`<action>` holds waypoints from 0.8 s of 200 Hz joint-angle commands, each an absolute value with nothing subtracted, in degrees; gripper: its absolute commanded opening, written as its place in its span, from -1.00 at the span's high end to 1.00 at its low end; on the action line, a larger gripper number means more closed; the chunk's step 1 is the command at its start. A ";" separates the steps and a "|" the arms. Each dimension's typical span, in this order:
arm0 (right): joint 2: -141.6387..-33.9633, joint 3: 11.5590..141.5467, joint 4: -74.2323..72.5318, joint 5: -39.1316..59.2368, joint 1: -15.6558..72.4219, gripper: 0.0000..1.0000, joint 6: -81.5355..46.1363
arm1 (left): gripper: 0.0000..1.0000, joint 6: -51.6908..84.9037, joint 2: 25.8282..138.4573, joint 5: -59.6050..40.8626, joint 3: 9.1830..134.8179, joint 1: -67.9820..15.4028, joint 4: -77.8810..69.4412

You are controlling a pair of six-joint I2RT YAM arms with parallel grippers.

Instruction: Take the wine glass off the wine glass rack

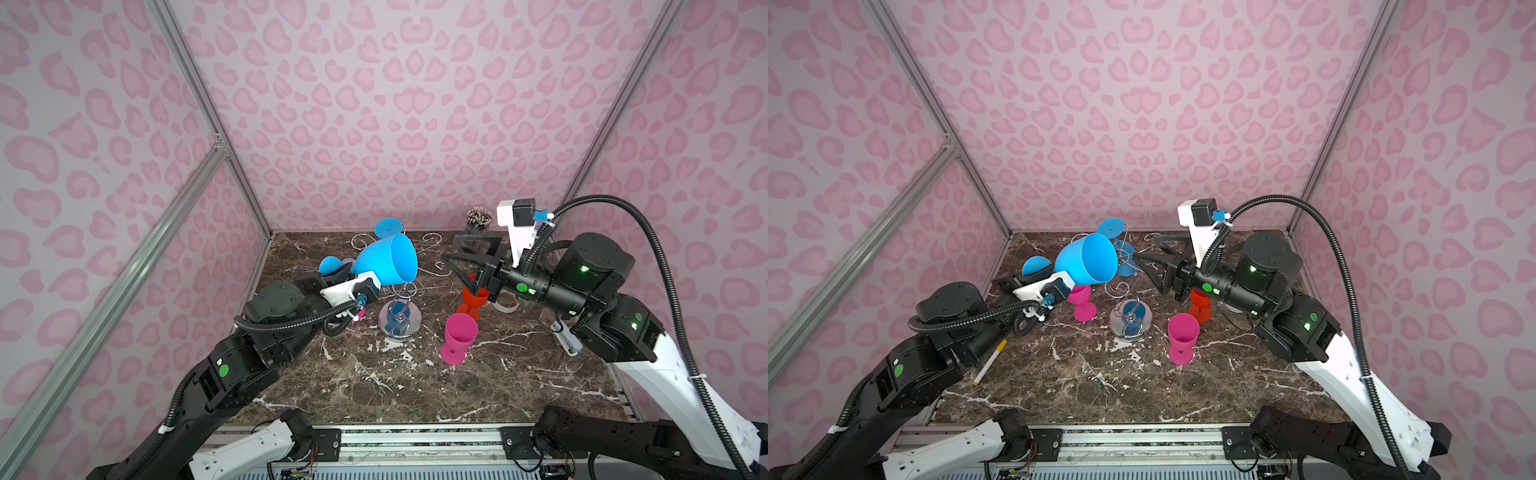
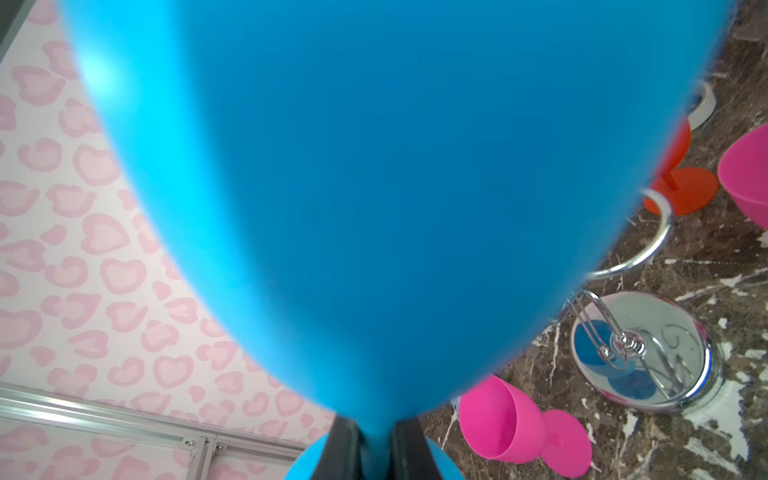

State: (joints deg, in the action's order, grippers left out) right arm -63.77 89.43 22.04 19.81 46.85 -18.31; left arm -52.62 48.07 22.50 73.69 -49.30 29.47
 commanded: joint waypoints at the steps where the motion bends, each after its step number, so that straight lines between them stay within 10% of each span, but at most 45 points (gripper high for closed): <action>1: -65.61 90.34 24.37 23.55 46.79 -0.27 -21.82 | 0.92 -55.82 47.95 24.47 73.62 -49.78 26.54; 160: -72.49 90.00 22.07 25.03 46.83 0.06 -28.35 | 0.92 -58.09 49.60 24.79 73.45 -51.33 26.63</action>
State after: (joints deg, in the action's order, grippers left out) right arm -71.64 90.02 23.57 24.67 46.76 -27.24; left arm -57.28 49.69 24.45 73.34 -51.29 28.71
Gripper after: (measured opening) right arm 0.513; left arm 0.122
